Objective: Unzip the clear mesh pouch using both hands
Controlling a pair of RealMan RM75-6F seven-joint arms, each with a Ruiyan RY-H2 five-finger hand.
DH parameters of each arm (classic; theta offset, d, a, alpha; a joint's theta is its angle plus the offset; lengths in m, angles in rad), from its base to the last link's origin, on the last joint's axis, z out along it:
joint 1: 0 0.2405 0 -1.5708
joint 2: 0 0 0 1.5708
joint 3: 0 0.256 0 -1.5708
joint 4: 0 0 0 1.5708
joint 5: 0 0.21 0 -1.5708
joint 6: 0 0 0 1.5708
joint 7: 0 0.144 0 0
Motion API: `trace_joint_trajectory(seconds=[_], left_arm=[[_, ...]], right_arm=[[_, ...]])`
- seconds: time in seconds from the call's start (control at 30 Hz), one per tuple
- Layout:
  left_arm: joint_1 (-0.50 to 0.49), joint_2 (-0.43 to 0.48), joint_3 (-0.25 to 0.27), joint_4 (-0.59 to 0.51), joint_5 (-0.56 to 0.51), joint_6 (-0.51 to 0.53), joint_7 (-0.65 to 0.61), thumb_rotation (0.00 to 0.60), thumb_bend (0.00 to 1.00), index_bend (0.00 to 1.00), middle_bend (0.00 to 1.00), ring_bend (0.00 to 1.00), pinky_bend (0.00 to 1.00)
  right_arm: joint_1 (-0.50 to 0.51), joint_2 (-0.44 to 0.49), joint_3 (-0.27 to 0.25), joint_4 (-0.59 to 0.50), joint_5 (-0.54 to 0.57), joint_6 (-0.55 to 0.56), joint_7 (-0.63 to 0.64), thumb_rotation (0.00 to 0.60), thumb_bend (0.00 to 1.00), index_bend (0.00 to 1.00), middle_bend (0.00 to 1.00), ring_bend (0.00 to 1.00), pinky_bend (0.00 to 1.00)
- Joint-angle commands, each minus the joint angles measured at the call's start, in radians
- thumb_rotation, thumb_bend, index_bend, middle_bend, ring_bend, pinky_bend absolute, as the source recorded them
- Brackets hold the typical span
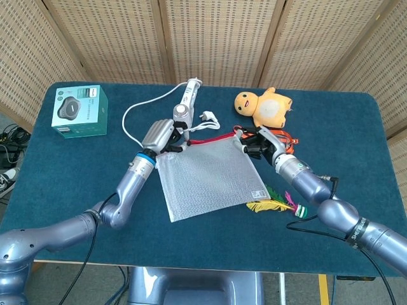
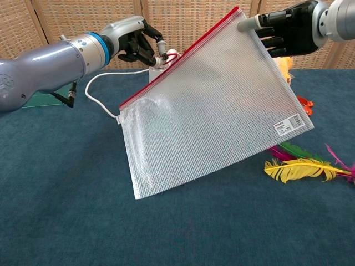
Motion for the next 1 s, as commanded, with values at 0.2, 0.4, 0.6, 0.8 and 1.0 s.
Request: trace_joint_trajectory(seconds=[0.2, 0.4, 0.6, 0.8, 1.0], left_arm=[[0.029, 0.068, 0.025, 0.011, 0.008, -0.042, -0.001, 0.600, 0.96, 0.97, 1.00, 0.96, 1.00], [0.052, 0.158, 0.041, -0.001, -0.007, -0.092, 0.021, 0.600, 0.96, 0.97, 1.00, 0.96, 1.00], [0.059, 0.185, 0.049, -0.008, -0.013, -0.092, 0.048, 0.600, 0.96, 0.97, 1.00, 0.96, 1.00], [0.071, 0.205, 0.050, -0.015, -0.023, -0.090, 0.050, 0.600, 0.96, 0.97, 1.00, 0.96, 1.00], [0.076, 0.218, 0.049, -0.016, -0.031, -0.095, 0.047, 0.600, 0.96, 0.97, 1.00, 0.96, 1.00]], right_arm=[[-0.032, 0.020, 0.026, 0.016, -0.005, -0.006, 0.012, 0.600, 0.79, 0.81, 0.98, 1.00, 1.00], [-0.048, 0.035, 0.017, 0.057, 0.029, 0.015, 0.028, 0.600, 0.79, 0.81, 0.98, 1.00, 1.00], [-0.050, 0.041, 0.008, 0.078, 0.045, 0.026, 0.032, 0.600, 0.79, 0.81, 0.98, 1.00, 1.00], [-0.054, 0.051, -0.008, 0.097, 0.056, 0.031, 0.029, 0.600, 0.79, 0.81, 0.98, 1.00, 1.00], [-0.051, 0.059, -0.023, 0.111, 0.070, 0.039, 0.026, 0.600, 0.79, 0.81, 0.98, 1.00, 1.00]])
